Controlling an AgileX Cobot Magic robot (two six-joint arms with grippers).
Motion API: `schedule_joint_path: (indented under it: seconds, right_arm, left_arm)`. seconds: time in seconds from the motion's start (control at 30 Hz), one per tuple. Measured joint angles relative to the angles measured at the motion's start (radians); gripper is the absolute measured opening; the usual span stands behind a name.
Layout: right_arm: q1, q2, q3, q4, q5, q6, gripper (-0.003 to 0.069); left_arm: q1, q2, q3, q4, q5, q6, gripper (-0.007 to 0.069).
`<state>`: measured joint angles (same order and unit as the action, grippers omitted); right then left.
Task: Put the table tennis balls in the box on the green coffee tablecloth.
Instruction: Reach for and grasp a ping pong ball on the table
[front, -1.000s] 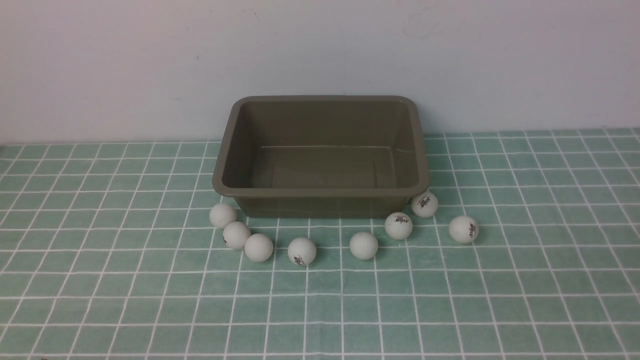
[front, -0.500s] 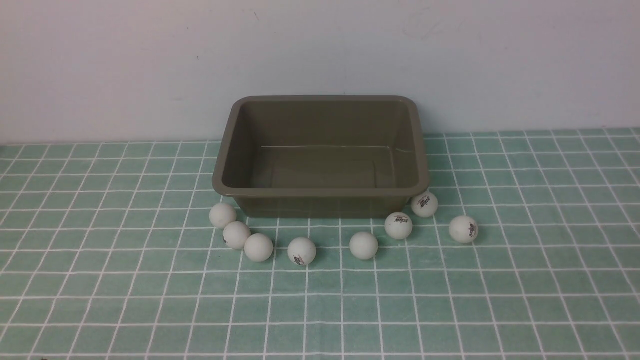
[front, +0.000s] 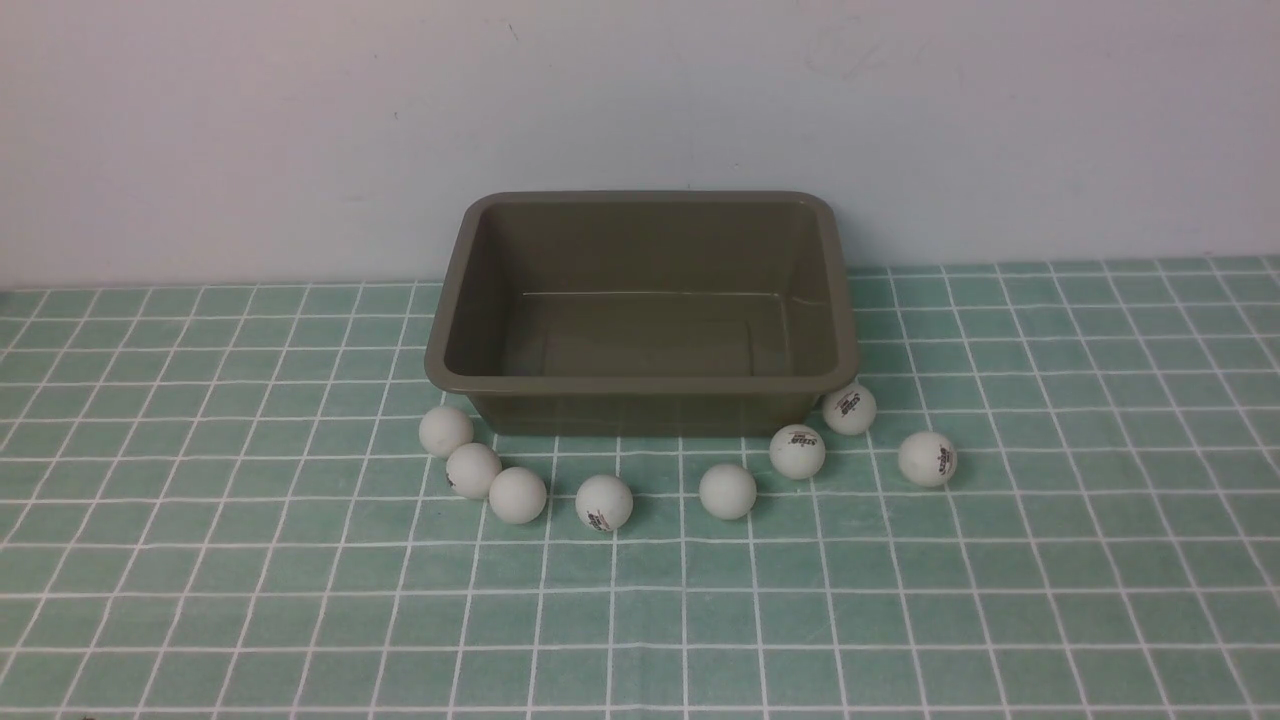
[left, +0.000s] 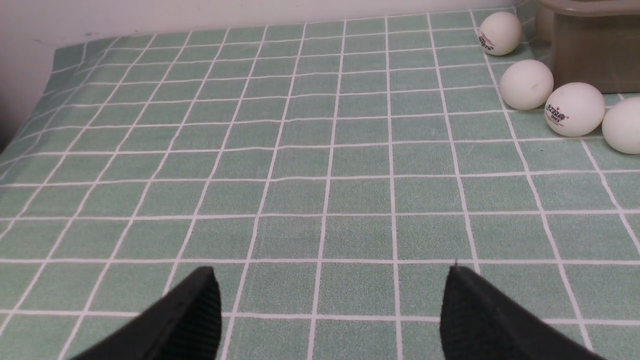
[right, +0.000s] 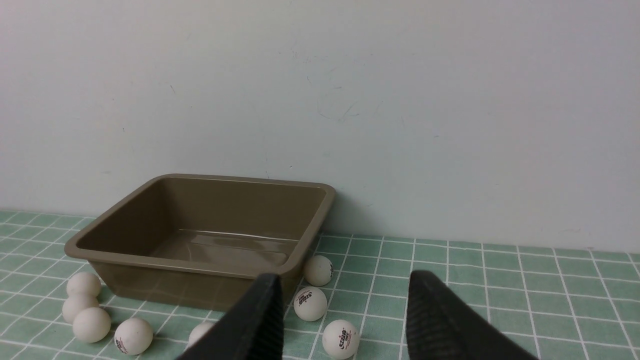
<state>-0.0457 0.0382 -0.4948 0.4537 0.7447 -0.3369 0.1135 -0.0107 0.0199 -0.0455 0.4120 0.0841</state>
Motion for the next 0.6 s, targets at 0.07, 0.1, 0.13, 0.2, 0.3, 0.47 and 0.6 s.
schedule_joint_path:
  seconds: [0.07, 0.1, 0.13, 0.2, 0.3, 0.47, 0.6]
  right_arm:
    - [0.000, 0.000, 0.000, 0.000, 0.000, 0.000, 0.0316]
    - [0.000, 0.000, 0.000, 0.000, 0.000, 0.000, 0.0316]
    - [0.000, 0.000, 0.000, 0.000, 0.000, 0.000, 0.0316]
    - [0.000, 0.000, 0.000, 0.000, 0.000, 0.000, 0.0316]
    - [0.000, 0.000, 0.000, 0.000, 0.000, 0.000, 0.0316]
    - [0.000, 0.000, 0.000, 0.000, 0.008, 0.000, 0.0316]
    - [0.000, 0.000, 0.000, 0.000, 0.011, 0.000, 0.0316]
  left_arm:
    - [0.000, 0.000, 0.000, 0.000, -0.001, 0.000, 0.0532]
    - [0.000, 0.000, 0.000, -0.002, -0.002, 0.000, 0.0532]
    - [0.000, 0.000, 0.000, -0.005, -0.005, -0.001, 0.0532]
    - [0.000, 0.000, 0.005, -0.032, -0.028, -0.002, 0.0532]
    - [0.000, 0.000, 0.008, -0.095, -0.075, -0.003, 0.0532]
    - [0.000, 0.000, 0.008, -0.286, -0.206, -0.005, 0.0532]
    - [0.000, 0.000, 0.008, -0.383, -0.268, -0.007, 0.0532]
